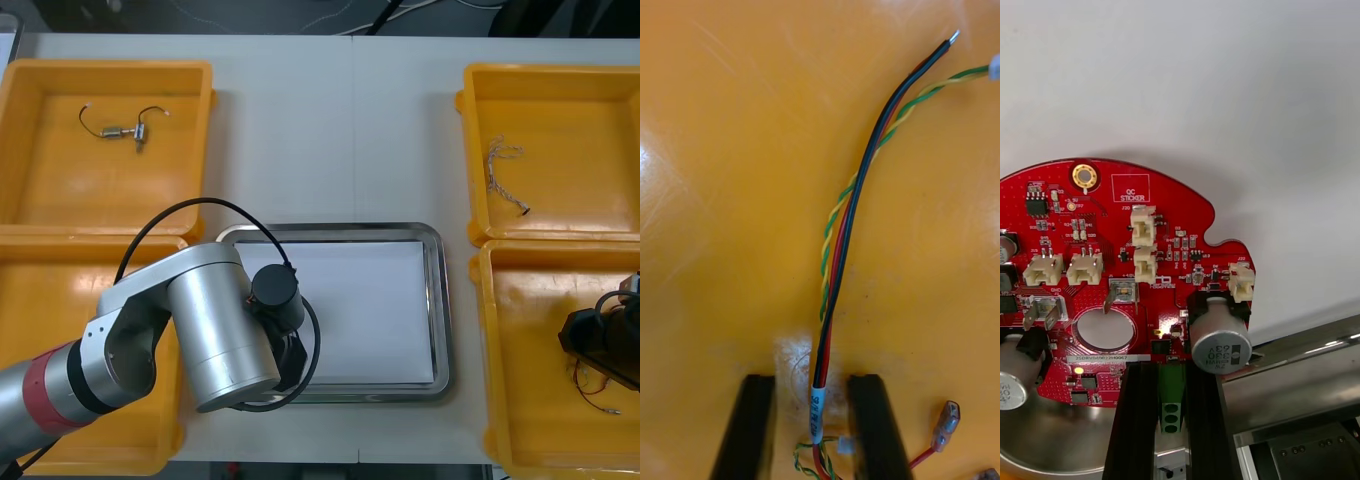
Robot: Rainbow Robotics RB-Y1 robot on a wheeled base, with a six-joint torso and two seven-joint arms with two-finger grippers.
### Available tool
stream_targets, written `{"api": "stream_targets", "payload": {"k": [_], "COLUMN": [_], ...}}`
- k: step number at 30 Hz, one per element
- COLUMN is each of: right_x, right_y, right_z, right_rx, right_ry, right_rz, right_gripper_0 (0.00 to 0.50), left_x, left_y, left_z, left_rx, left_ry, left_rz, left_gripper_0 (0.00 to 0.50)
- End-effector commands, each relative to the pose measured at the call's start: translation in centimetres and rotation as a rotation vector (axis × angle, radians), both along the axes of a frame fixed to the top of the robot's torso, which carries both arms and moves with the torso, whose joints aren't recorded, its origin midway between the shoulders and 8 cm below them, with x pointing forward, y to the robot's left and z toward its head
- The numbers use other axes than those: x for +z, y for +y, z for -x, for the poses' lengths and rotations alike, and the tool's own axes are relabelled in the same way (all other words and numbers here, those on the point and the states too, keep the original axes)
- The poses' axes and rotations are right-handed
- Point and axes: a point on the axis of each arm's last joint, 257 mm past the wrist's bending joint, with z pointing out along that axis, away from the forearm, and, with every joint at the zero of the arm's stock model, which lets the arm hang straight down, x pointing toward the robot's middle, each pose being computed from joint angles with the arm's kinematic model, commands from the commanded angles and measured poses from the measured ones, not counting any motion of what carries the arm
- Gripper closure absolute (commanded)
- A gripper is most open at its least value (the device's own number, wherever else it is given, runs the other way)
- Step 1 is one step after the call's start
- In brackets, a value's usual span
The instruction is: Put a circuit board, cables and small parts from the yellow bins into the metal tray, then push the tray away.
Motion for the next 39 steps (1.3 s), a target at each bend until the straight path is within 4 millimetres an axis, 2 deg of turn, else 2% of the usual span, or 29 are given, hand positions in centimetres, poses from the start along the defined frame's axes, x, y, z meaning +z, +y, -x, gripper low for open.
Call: {"api": "stream_targets", "payload": {"k": [1, 2, 3, 11, 20, 25, 26, 27, 28, 29, 32, 34, 35, 38, 39], "right_x": [-1.3, -1.2, -1.2, -0.6, 4.6, 6.4, 7.1, 7.1, 7.8, 8.3, 9.2, 10.1, 10.3, 11.4, 11.6], "right_y": [0.6, 0.6, 0.7, 0.8, 0.1, 0.6, 0.9, 0.9, 1.1, 1.1, 0.8, 0.8, 0.6, 0.6, 0.6], "right_z": [1.0, 1.0, 1.0, 0.7, 0.5, 0.6, 0.6, 0.6, 0.7, 0.7, 0.8, 0.8, 0.9, 1.2, 1.2], "right_rx": [-0.029, -0.028, -0.027, -0.014, 0.041, 0.071, 0.087, 0.087, 0.121, 0.146, 0.207, 0.254, 0.266, 0.335, 0.346], "right_ry": [0.024, 0.021, 0.023, 0.010, -0.042, -0.062, -0.068, -0.068, -0.068, -0.068, -0.058, -0.051, -0.046, -0.041, -0.042], "right_rz": [-0.027, -0.027, -0.030, -0.030, 0.024, 0.021, 0.007, 0.007, 0.007, 0.016, 0.044, 0.066, 0.073, 0.110, 0.116], "right_gripper_0": [0.449, 0.449, 0.500, 0.500, 0.500, 0.500, 0.500, 0.500, 0.500, 0.500, 0.500, 0.500, 0.500, 0.500, 0.500], "left_x": [0.7, 0.6, 0.6, 0.2, 0.1, 0.0, 0.0, 0.0, 0.0, 0.0, -0.1, 0.0, 0.0, -0.1, 0.0], "left_y": [-1.7, -1.5, -1.4, -1.4, -1.4, -1.4, -1.4, -1.4, -1.3, -1.3, -1.3, -1.3, -1.3, -1.3, -1.3], "left_z": [-0.6, -0.8, -0.8, -1.2, -1.1, -1.1, -1.1, -1.1, -1.1, -1.1, -1.1, -1.1, -1.1, -1.1, -1.1], "left_rx": [-0.105, -0.103, -0.103, -0.106, -0.116, -0.119, -0.119, -0.119, -0.120, -0.120, -0.120, -0.120, -0.120, -0.121, -0.120], "left_ry": [-0.037, -0.037, -0.037, -0.042, -0.039, -0.040, -0.042, -0.042, -0.041, -0.041, -0.042, -0.044, -0.044, -0.043, -0.044], "left_rz": [-0.013, -0.018, -0.021, -0.021, -0.026, -0.028, -0.030, -0.030, -0.030, -0.030, -0.031, -0.032, -0.032, -0.033, -0.032], "left_gripper_0": [0.500, 0.500, 0.500, 0.500, 0.500, 0.499, 0.457, 0.457, 0.397, 0.360, 0.310, 0.233, 0.224, 0.153, 0.149]}}
